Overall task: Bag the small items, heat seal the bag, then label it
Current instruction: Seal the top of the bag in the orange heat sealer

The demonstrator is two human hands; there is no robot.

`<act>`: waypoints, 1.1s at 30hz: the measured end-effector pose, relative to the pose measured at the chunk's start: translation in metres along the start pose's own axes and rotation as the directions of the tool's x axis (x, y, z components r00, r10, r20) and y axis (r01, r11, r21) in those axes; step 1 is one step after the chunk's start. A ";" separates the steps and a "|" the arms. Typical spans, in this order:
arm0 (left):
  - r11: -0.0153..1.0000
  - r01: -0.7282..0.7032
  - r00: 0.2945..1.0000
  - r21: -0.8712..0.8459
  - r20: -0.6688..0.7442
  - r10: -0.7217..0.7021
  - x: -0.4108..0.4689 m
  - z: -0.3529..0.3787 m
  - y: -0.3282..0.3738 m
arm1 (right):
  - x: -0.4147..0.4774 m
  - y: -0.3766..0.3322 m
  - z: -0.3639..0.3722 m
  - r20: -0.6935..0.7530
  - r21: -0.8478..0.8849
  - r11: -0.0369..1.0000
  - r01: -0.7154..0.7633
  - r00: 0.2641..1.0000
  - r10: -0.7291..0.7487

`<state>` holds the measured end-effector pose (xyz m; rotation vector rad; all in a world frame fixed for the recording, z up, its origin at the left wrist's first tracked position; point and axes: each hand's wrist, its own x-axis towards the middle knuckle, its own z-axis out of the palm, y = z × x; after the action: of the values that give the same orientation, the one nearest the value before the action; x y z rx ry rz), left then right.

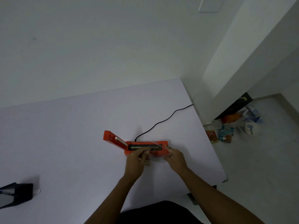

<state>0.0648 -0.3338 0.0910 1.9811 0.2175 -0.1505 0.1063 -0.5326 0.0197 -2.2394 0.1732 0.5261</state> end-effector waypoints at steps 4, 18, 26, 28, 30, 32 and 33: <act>0.990 0.066 0.998 -0.122 0.010 -0.065 -0.007 -0.009 0.002 | -0.006 -0.004 0.000 -0.027 0.175 0.984 -0.030 0.999 0.035; 0.935 0.252 0.944 -0.250 -0.149 -0.294 -0.052 -0.091 -0.024 | -0.053 -0.091 0.043 0.135 0.571 0.821 0.006 0.986 -0.101; 0.906 0.286 0.898 -0.312 -0.244 -0.367 -0.091 -0.173 -0.083 | -0.070 -0.156 0.123 0.251 0.496 0.868 0.033 0.951 -0.180; 0.910 0.290 0.898 -0.298 -0.244 -0.366 -0.099 -0.194 -0.100 | -0.074 -0.171 0.146 0.259 0.487 0.873 0.021 0.951 -0.168; 0.919 0.285 0.905 -0.271 -0.239 -0.351 -0.105 -0.217 -0.117 | -0.081 -0.187 0.169 0.241 0.485 0.875 0.011 0.960 -0.145; 0.931 0.278 0.919 -0.238 -0.216 -0.330 -0.110 -0.241 -0.135 | -0.089 -0.200 0.192 0.227 0.479 0.878 -0.001 0.966 -0.123; 0.936 0.272 0.927 -0.223 -0.198 -0.317 -0.111 -0.252 -0.144 | -0.093 -0.206 0.202 0.223 0.472 0.881 -0.005 0.968 -0.114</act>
<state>-0.0737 -0.0551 0.0880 1.7612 0.6618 -0.0880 0.0186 -0.2489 0.0835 -1.6840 0.0948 0.6479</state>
